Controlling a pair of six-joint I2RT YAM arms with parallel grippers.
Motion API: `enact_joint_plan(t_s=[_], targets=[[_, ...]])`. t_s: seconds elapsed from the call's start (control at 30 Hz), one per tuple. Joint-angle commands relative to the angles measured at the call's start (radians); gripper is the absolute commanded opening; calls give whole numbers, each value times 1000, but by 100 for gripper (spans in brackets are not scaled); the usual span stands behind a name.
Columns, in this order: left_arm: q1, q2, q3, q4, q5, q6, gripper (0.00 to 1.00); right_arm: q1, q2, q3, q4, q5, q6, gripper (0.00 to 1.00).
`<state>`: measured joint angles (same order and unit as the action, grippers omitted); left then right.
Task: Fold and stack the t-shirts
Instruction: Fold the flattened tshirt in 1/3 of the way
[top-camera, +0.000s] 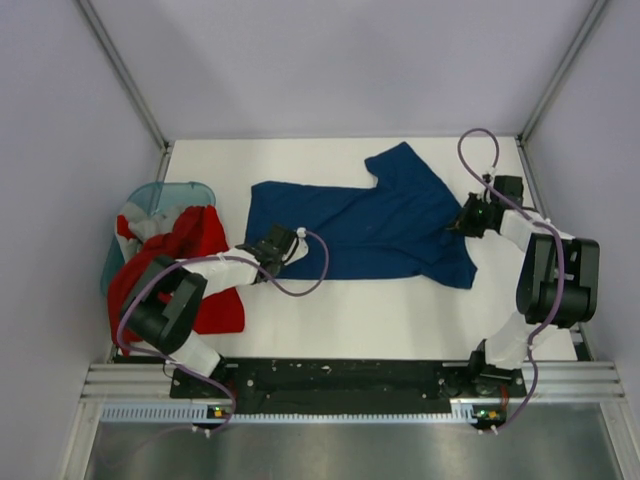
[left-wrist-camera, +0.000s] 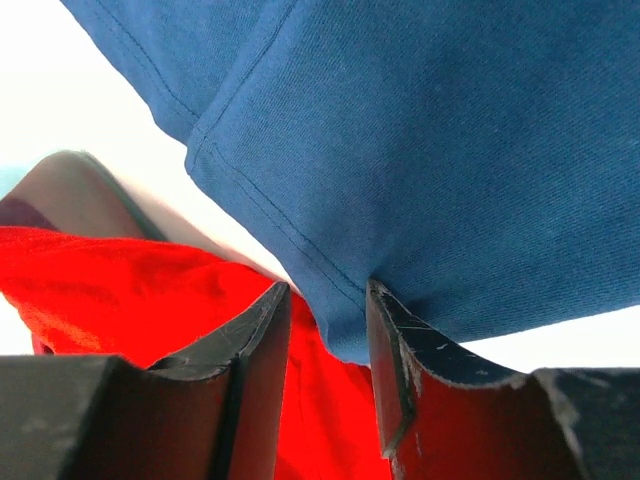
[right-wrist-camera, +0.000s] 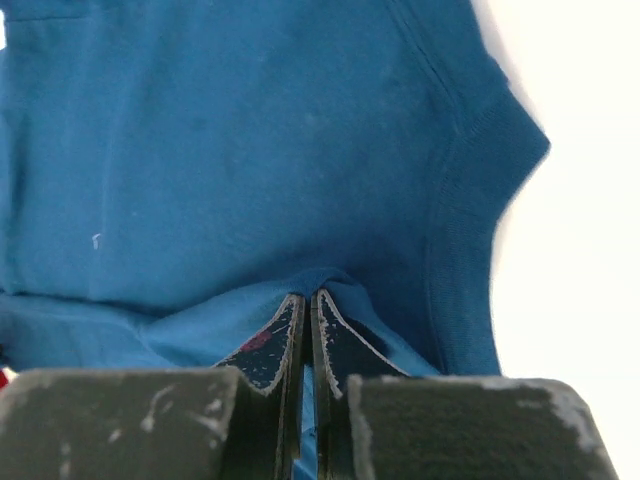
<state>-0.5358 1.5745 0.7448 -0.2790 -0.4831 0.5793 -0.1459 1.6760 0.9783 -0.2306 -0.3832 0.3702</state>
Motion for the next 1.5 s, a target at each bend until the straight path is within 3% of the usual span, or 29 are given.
enact_joint_plan(t_s=[0.0,0.43,0.57,0.63,0.73,0.83,1.0,1.23,1.47], targets=[[7,59,-65,70,14,-1,41,8,10,115,25,-111,-65,0],[11,61,-105,93,18,-2,42,9,185,293,-90,-129,-125,1],[13,48,-105,93,3,7,44,9,208,304,-90,-97,-123,17],[14,26,-101,83,-9,20,45,9,229,333,-128,-21,-117,32],[16,-25,-81,31,-2,37,48,8,183,378,-248,162,-100,39],[16,-94,-49,-57,64,43,51,-7,21,269,-262,280,-54,52],[14,-191,-4,-169,138,73,52,-12,-280,33,-256,403,19,63],[19,-228,-33,-187,230,135,46,-14,-531,-229,-247,322,217,62],[39,-200,-102,-51,236,221,46,-14,-593,-378,-149,340,398,57]])
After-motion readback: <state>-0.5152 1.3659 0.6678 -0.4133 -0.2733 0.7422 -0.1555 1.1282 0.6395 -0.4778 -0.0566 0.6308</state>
